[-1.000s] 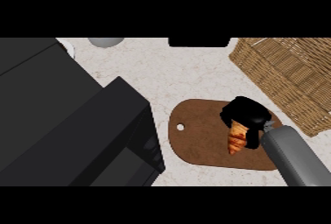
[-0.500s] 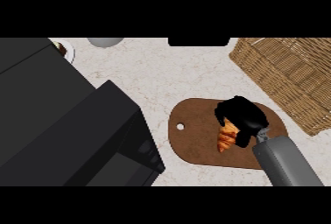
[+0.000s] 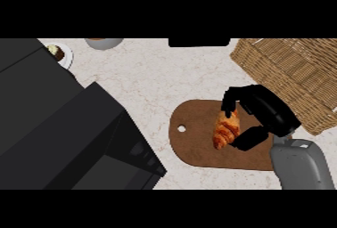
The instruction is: Pick the croissant from the cutting board and place it in the basket
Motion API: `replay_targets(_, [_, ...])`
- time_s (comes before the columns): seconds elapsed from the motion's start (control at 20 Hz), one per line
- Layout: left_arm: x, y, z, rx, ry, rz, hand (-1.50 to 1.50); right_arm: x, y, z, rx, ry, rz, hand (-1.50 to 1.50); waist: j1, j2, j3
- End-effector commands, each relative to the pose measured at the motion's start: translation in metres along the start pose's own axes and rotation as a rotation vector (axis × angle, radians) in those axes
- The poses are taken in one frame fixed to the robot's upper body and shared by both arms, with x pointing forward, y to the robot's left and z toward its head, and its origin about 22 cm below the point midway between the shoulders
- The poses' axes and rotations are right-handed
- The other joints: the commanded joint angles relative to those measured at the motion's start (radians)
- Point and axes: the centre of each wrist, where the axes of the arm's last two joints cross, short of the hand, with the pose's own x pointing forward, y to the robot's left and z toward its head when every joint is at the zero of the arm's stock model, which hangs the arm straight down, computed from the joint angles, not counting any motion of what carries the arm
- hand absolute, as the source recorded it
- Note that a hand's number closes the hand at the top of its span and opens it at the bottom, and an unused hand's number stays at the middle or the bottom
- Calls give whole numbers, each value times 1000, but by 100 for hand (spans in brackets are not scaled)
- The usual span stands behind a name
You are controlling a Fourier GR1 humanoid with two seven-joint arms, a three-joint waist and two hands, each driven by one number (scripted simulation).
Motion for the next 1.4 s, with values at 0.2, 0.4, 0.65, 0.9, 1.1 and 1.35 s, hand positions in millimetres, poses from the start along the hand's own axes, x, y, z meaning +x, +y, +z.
replay_targets(0.2, [18,-10,-5,-9,-53,30,0,60,-98,39,-216,-26,-97,150,2,0,4])
replay_targets(0.4, [25,0,-23,-29,-59,24,0,86,-128,35,-243,18,-150,150,12,7,4])
replay_targets(0.65, [31,-3,-27,-25,-63,9,0,94,-199,24,-323,69,-152,150,24,11,4])
replay_targets(0.9, [21,-21,-18,-24,-69,10,0,95,-235,31,-369,179,-8,150,32,13,4])
replay_targets(1.1, [26,-35,-14,-41,-90,7,0,91,-259,30,-361,327,234,150,47,24,5])
replay_targets(1.35, [26,-14,-22,-75,-94,19,0,51,-276,10,-337,423,291,150,60,27,4])
